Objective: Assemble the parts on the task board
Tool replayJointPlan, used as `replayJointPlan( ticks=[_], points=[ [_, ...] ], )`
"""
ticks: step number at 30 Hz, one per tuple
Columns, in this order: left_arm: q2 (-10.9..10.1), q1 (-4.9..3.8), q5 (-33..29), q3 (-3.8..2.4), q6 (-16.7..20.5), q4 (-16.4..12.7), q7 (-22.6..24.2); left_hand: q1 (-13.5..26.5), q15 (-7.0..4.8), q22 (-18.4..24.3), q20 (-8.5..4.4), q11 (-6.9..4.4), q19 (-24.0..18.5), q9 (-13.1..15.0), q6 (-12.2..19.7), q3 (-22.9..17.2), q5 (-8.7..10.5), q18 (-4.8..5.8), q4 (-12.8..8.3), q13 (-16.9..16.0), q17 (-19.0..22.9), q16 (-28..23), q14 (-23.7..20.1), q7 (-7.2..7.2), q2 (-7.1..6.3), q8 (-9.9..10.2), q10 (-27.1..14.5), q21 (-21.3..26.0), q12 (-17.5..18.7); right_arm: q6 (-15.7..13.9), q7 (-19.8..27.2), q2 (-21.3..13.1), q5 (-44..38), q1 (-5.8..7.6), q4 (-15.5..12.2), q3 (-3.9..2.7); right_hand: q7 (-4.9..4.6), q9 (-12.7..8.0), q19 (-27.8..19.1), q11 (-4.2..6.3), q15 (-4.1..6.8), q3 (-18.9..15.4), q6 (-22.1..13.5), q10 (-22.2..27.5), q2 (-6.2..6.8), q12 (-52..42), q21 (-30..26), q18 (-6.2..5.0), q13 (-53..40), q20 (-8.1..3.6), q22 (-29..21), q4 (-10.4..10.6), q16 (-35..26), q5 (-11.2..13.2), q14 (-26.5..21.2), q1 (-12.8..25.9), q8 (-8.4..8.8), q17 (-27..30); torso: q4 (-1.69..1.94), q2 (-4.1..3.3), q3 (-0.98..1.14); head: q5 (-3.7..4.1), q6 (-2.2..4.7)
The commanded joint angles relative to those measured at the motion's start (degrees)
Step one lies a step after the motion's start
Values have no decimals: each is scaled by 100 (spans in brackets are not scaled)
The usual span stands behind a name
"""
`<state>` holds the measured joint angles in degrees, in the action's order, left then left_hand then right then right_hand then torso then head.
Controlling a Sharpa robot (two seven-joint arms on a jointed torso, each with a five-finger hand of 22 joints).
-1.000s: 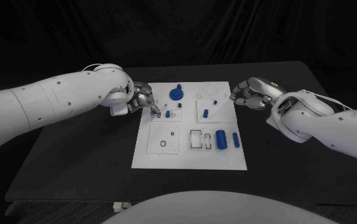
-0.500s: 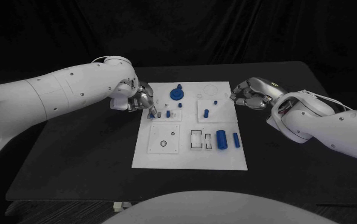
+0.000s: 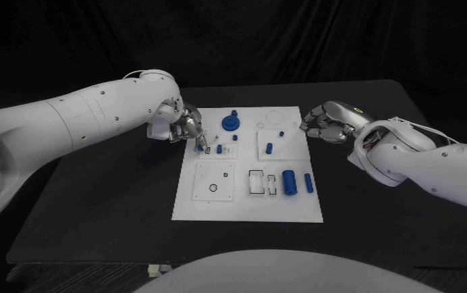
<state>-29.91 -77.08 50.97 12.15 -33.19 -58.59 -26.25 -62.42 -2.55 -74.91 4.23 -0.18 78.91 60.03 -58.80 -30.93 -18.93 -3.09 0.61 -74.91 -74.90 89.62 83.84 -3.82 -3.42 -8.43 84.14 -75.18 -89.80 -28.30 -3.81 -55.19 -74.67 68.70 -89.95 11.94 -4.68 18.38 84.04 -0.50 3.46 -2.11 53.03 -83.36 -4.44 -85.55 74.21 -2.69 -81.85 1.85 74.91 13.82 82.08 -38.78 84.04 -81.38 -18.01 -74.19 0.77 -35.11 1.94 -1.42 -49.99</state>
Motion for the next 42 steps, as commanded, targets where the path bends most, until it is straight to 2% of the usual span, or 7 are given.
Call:
replayJointPlan(
  ticks=[1, 14, 27, 35, 37, 40, 42],
  points=[
    [44, 15, -7, -5, -89, 49, 217, -36, 39, -1004, 6, 34, -32, -13, 40, -26, 35, -70, -70, -1494, -1510, 38, 616, 15, 82, 27, 563, 33, 2, 25, -80, 3, -2, -14, 4, -4, -6, -5, 33, 42, 37, 44, 2, -198, -13, 17, -32, -81, 96, 51, 1042, -3, -25, -30, 305, -30, 21, 5, 0, 0, 1, -1, -1],
    [102, 37, -7, -5, -327, 117, 119, -141, 35, -996, 4, 27, -51, -41, 45, 58, 70, -77, -124, -1486, -1510, 38, 616, 25, 77, 54, 550, 62, 14, 37, -78, 14, -2, -16, 9, -4, -6, -3, 32, 42, 37, 52, 6, -198, -13, 17, -36, -81, 95, 51, 1041, -5, -27, -30, 304, -30, 19, 10, 3, 1, 2, -7, -1],
    [150, 83, -7, -5, -246, 191, 122, -199, 34, -998, 3, 28, -49, -57, 49, 77, 40, -76, -156, -1488, -1510, 38, 616, 22, 93, 69, 553, 60, 11, 43, -78, 15, -2, -21, 6, -4, -6, -3, 32, 42, 37, 52, 6, -198, -13, 17, -36, -81, 95, 51, 1041, -5, -27, -30, 304, -30, 19, 10, 8, 7, 4, 11, -1],
    [162, 100, -7, -5, -253, 221, 138, -202, 34, -996, 3, 29, -53, -59, 48, 82, 35, -77, -156, -1486, -1510, 38, 616, 19, 95, 70, 549, 66, 15, 48, -79, 22, -2, -23, 10, -4, -6, -3, 32, 42, 37, 52, 6, -198, -13, 17, -36, -81, 95, 51, 1041, -5, -27, -30, 304, -30, 19, 10, 5, 0, 0, -8, -1],
    [168, 105, -7, -5, -247, 226, 141, -189, 37, -993, 4, 35, -60, -68, 45, 116, 58, -79, -139, -1481, -1510, 38, 616, 13, 100, 78, 541, 76, 22, 48, -78, 24, -2, -26, 12, -4, -6, -3, 32, 42, 37, 52, 6, -198, -13, 17, -36, -81, 95, 51, 1041, -5, -27, -30, 304, -30, 19, 10, 3, -1, -2, -12, -1],
    [178, 117, -7, -5, -244, 235, 142, -175, 44, -989, 10, 41, -71, -111, 40, 217, 232, -81, -85, -1477, -1510, 38, 616, 9, 138, 112, 535, 95, 28, 47, -75, 27, -2, -31, 14, -4, -6, -3, 32, 42, 37, 52, 6, -198, -13, 17, -36, -81, 95, 51, 1041, -5, -27, -30, 304, -30, 19, 10, 3, -2, -2, -6, -1],
    [186, 127, -7, -5, -246, 244, 143, -172, 47, -988, 11, 44, -74, -125, 44, 242, 275, -82, -69, -1475, -1510, 38, 616, 7, 148, 126, 531, 101, 31, 49, -74, 26, -2, -35, 14, -4, -6, -3, 32, 42, 37, 52, 6, -198, -13, 17, -36, -81, 95, 51, 1041, -5, -27, -30, 304, -30, 19, 10, 4, -1, -1, -2, -1]
  ],
)
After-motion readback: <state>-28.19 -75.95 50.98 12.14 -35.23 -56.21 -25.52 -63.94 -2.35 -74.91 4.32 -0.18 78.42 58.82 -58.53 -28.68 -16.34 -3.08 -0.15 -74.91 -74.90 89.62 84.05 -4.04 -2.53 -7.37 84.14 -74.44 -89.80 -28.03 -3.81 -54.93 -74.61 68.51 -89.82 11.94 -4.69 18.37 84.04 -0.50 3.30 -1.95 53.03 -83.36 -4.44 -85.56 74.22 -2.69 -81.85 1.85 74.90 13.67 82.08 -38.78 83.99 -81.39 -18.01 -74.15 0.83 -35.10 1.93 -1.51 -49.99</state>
